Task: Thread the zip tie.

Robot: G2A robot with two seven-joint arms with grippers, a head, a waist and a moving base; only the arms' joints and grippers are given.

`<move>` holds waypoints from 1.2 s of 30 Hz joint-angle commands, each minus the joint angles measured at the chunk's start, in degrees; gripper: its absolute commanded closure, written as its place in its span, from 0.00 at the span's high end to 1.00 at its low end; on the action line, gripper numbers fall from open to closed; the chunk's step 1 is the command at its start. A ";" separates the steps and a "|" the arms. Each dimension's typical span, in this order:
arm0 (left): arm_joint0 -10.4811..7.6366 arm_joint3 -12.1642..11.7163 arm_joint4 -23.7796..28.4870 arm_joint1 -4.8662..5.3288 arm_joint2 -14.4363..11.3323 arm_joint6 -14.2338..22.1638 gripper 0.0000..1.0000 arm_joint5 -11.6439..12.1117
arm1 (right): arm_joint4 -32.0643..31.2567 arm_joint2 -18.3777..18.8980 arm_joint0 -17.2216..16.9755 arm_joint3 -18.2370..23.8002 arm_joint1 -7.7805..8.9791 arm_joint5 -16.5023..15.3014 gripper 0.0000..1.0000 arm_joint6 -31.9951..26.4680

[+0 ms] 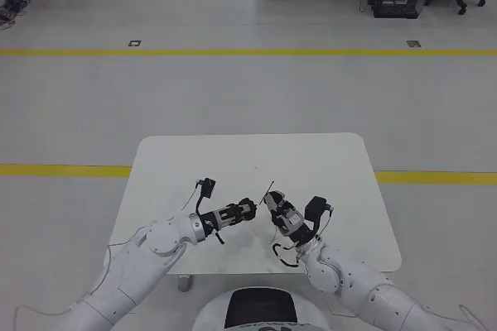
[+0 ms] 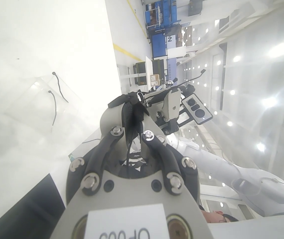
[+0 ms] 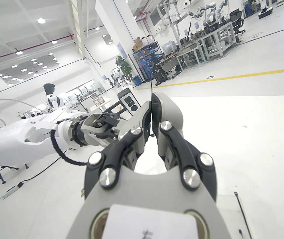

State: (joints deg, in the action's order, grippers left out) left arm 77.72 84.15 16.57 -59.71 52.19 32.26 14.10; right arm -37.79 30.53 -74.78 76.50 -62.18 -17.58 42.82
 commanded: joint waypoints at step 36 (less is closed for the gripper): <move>0.00 0.00 0.00 0.00 0.00 0.01 0.00 0.01 | -4.75 7.81 -4.18 -0.06 -3.43 -1.70 0.00 -5.37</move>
State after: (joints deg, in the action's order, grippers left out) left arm 77.72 84.14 16.58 -59.72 52.18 32.27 14.11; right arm -42.45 38.21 -78.90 76.47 -65.53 -19.22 37.52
